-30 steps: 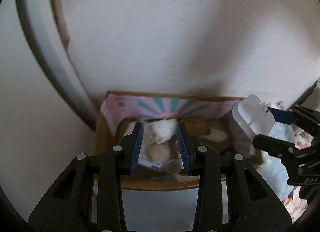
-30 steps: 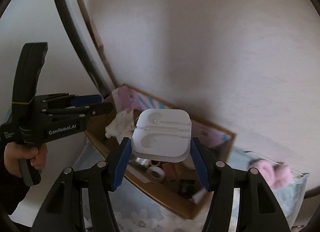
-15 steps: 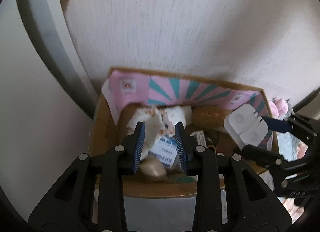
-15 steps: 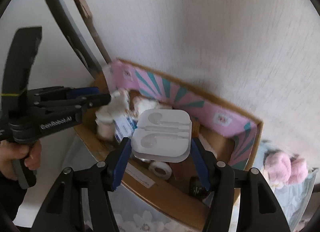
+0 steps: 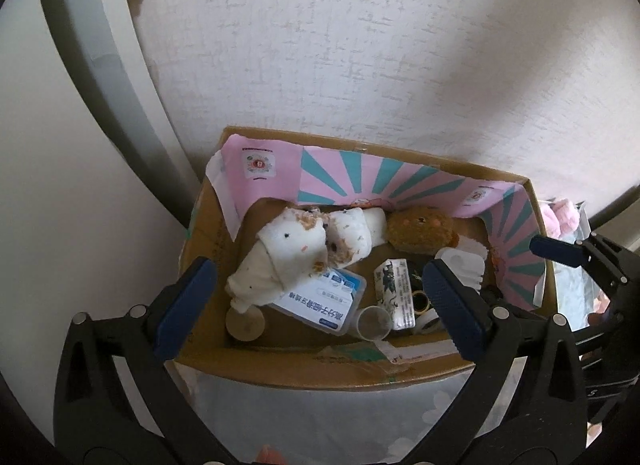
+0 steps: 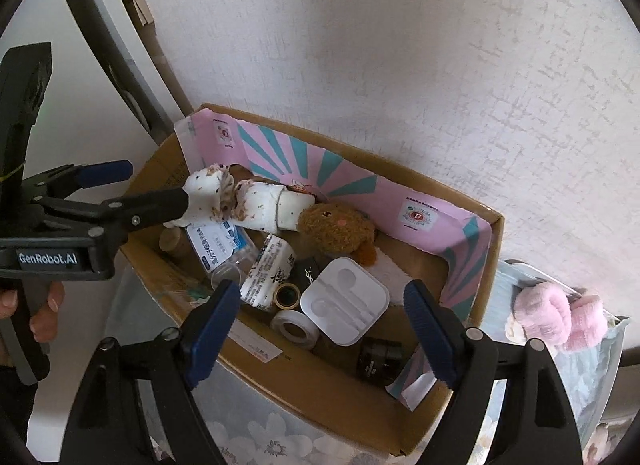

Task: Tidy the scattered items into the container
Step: 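Carry the jar and earphone case into the cardboard box and release them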

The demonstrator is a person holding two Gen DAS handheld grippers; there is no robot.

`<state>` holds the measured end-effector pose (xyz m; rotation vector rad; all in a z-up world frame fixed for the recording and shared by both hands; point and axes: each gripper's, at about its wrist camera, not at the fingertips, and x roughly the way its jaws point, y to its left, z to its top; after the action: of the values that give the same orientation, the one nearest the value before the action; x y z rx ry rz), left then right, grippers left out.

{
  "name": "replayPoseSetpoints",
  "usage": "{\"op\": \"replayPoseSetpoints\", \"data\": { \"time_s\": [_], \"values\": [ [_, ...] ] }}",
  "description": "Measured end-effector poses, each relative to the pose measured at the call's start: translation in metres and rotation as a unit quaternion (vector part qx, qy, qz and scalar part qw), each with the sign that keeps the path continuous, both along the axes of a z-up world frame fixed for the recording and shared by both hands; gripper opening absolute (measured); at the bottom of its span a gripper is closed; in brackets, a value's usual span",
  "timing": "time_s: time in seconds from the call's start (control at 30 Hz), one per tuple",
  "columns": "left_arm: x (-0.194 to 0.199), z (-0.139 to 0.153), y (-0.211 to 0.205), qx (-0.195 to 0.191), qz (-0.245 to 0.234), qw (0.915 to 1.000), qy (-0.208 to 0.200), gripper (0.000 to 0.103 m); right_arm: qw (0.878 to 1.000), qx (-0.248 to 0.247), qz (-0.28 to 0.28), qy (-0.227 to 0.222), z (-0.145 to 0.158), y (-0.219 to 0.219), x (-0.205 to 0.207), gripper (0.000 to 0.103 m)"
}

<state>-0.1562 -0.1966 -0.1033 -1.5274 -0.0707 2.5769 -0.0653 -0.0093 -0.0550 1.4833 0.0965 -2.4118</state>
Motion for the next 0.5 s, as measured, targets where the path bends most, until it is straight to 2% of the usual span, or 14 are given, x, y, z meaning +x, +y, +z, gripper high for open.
{"op": "replayPoseSetpoints", "data": {
  "time_s": [0.5],
  "values": [
    [0.025,0.034,0.022,0.0,-0.019,0.9997,0.018,0.103,1.0,0.0,0.002,0.023,0.027,0.01,0.022,0.081]
  ]
}}
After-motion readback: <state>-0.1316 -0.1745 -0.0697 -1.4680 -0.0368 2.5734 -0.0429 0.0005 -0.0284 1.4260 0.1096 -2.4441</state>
